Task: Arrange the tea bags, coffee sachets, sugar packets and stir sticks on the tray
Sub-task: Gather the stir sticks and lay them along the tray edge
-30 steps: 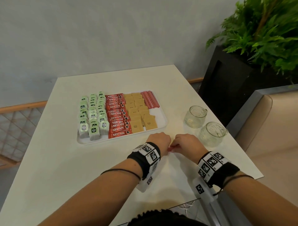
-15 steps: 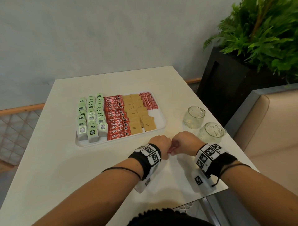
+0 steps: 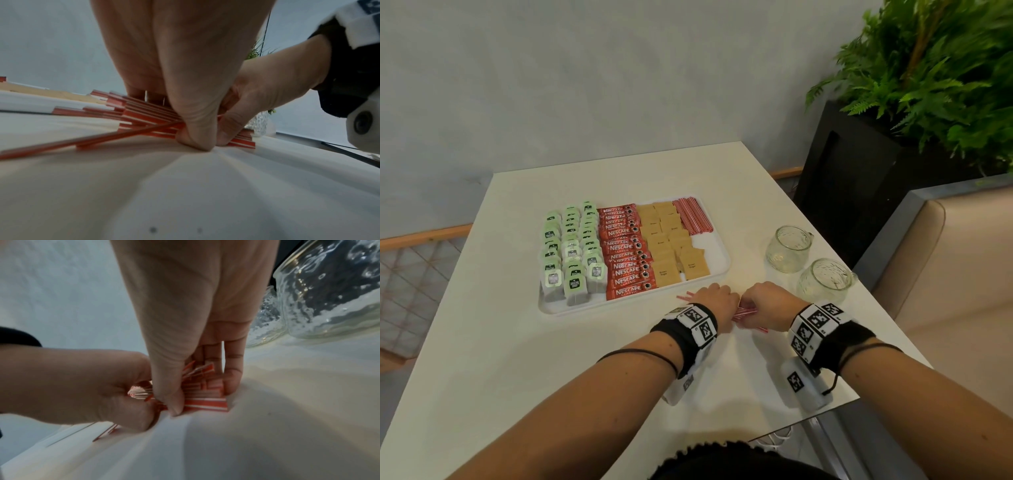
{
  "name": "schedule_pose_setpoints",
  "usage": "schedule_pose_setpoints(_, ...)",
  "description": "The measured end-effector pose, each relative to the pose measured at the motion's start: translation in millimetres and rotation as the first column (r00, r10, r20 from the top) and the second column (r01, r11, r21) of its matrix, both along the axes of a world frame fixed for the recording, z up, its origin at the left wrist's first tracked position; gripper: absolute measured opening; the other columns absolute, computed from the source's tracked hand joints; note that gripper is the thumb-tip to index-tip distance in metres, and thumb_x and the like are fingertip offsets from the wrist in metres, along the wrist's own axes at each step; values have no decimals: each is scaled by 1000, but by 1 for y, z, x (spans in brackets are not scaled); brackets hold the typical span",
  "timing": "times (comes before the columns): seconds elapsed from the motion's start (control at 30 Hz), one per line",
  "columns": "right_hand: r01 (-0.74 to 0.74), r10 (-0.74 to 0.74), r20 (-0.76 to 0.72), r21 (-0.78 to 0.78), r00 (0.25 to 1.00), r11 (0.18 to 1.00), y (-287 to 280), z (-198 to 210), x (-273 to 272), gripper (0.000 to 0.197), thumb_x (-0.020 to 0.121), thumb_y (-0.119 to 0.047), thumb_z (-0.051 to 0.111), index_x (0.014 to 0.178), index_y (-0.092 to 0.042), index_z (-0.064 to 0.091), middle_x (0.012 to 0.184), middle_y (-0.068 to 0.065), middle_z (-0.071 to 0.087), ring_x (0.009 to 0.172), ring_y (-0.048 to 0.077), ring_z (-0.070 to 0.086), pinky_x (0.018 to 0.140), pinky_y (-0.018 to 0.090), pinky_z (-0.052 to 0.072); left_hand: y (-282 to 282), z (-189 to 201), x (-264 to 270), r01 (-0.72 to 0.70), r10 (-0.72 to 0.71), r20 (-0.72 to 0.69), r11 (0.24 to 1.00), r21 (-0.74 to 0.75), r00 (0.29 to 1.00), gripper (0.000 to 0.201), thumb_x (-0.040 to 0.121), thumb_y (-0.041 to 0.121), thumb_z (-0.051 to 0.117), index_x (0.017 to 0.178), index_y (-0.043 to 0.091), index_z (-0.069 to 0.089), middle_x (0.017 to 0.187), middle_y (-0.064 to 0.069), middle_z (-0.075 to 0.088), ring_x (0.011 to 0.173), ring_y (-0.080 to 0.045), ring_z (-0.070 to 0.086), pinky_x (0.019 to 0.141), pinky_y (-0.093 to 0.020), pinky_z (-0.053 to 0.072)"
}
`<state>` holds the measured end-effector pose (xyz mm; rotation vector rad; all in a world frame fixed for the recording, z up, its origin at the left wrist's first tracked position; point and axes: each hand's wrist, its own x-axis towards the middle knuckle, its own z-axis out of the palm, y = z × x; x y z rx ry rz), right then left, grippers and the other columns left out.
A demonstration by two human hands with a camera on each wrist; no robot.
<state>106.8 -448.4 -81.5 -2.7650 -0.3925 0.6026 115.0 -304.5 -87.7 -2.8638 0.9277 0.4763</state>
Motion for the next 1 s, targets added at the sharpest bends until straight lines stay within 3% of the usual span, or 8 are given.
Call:
schedule_pose_setpoints(0.13,21,-22,7,38,1000,999,0,-3,-3,21,81,-35,72,70,-20,63,64,-4,59,62,15,55,58,26,40,4,-5,-1,-14,15,8,999,-32,1000,33,94,19,49,124,5,48,128,-14,50,117,-31,47,89,-37,39)
schedule_pose_setpoints(0.33,-21,21,10,-23,1000,1000,5,-5,-9,25,93,-34,59,96,-10,63,97,8,63,85,23,57,74,32,42,12,-8,-8,-33,35,40,999,-44,999,29,100,18,37,123,3,47,128,-15,48,118,-32,45,92,-38,37)
schedule_pose_setpoints(0.5,96,-36,-233,251,972,963,-3,6,-15,9,93,-25,59,89,-17,58,78,-2,64,68,16,58,61,22,46,16,-6,-14,-10,9,16,999,45,1000,29,101,11,34,126,-2,44,129,-20,44,118,-35,43,94,-41,41)
schedule_pose_setpoints(0.57,130,-43,-282,297,958,946,-3,7,-20,18,89,-34,64,89,-17,58,77,-4,66,63,14,57,57,22,45,16,-2,-19,2,-3,19,998,56,1000,30,99,9,34,126,-2,43,130,-20,44,120,-35,43,95,-40,40)
schedule_pose_setpoints(0.63,103,-40,-224,279,974,955,-3,4,-21,29,89,-45,63,92,-16,60,76,-9,66,65,9,56,64,20,43,15,2,-21,-6,5,21,998,57,1000,31,99,9,34,127,-1,42,130,-20,44,121,-34,42,96,-40,39)
schedule_pose_setpoints(0.83,-14,35,-134,152,990,988,-4,20,-13,25,101,-33,44,93,-17,61,83,-5,60,78,12,52,76,27,41,16,11,-23,-46,46,-79,999,-8,996,32,106,27,29,125,4,41,118,-17,59,106,-35,56,79,-36,34)
schedule_pose_setpoints(0.93,-39,47,-70,101,996,994,-5,39,-8,20,97,-34,52,95,-20,66,86,-5,63,81,11,56,76,27,44,14,19,-25,-240,177,-297,951,-194,938,38,106,35,31,122,3,43,114,-18,61,102,-36,59,75,-35,38)
schedule_pose_setpoints(1.0,32,-52,101,189,993,981,-10,49,-3,18,91,-36,61,99,-24,71,94,-7,65,91,11,59,85,30,46,14,23,-22,-367,193,-438,859,-357,878,35,105,33,32,118,5,47,110,-16,61,96,-34,59,77,-34,41)
